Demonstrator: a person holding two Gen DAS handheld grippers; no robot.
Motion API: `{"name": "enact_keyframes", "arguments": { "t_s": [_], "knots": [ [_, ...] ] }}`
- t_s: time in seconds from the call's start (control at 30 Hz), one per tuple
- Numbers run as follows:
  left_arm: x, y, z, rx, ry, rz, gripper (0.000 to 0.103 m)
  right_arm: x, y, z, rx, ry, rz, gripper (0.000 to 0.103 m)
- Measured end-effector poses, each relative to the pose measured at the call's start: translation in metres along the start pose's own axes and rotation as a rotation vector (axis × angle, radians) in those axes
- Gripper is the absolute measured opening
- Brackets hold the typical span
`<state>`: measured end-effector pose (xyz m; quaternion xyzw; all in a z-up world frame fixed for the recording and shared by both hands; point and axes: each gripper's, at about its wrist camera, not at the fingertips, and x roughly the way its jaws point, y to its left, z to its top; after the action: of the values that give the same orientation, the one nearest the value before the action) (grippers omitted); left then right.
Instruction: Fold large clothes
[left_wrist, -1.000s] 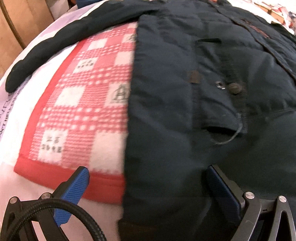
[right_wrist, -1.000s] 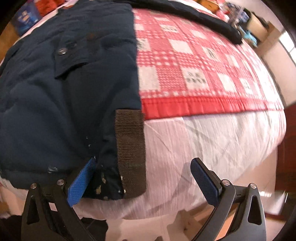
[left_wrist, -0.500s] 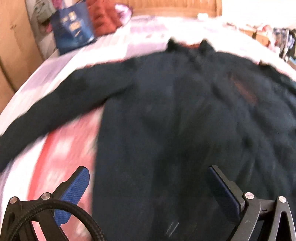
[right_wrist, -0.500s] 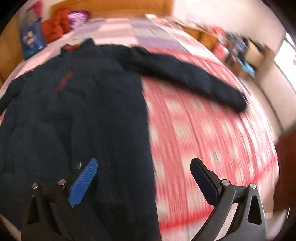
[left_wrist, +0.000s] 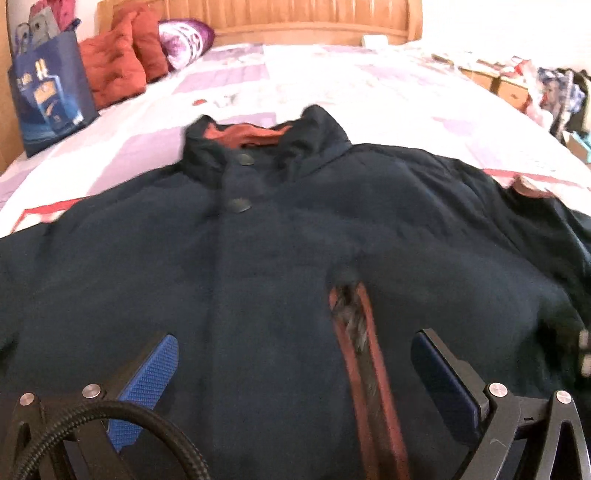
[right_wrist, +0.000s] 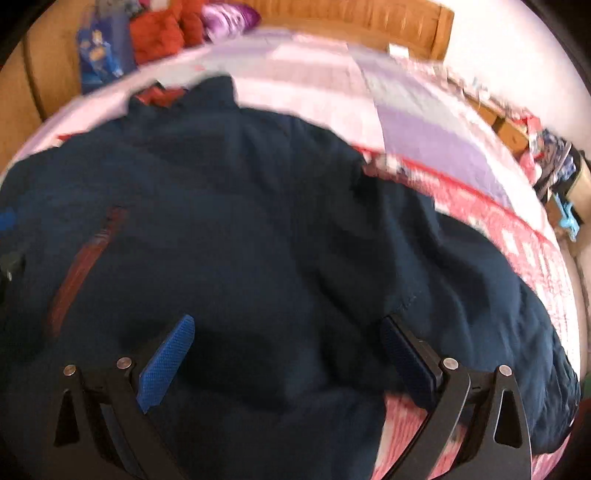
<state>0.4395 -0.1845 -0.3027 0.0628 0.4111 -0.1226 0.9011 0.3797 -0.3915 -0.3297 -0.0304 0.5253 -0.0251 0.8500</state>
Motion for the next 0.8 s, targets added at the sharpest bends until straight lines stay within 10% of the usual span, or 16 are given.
{"name": "enact_keyframes", "arguments": {
  "t_s": [0.2, 0.3, 0.63, 0.8],
  "knots": [
    [0.073, -0.013, 0.006, -0.075, 0.135, 0.03, 0.103, 0.005, -0.021, -0.002, -0.005, -0.072, 0.086, 0.103],
    [0.067, -0.015, -0.004, -0.064, 0.063, 0.044, 0.103, -0.024, -0.045, -0.018, 0.062, -0.164, 0.11, 0.103],
    [0.068, -0.017, -0.008, -0.051, 0.049, 0.059, 0.103, -0.087, -0.281, -0.167, 0.669, -0.069, -0.163, 0.103],
    [0.07, -0.02, -0.007, -0.049, 0.048, 0.064, 0.103, -0.09, -0.359, -0.221, 0.99, -0.046, -0.084, 0.103]
  ]
}}
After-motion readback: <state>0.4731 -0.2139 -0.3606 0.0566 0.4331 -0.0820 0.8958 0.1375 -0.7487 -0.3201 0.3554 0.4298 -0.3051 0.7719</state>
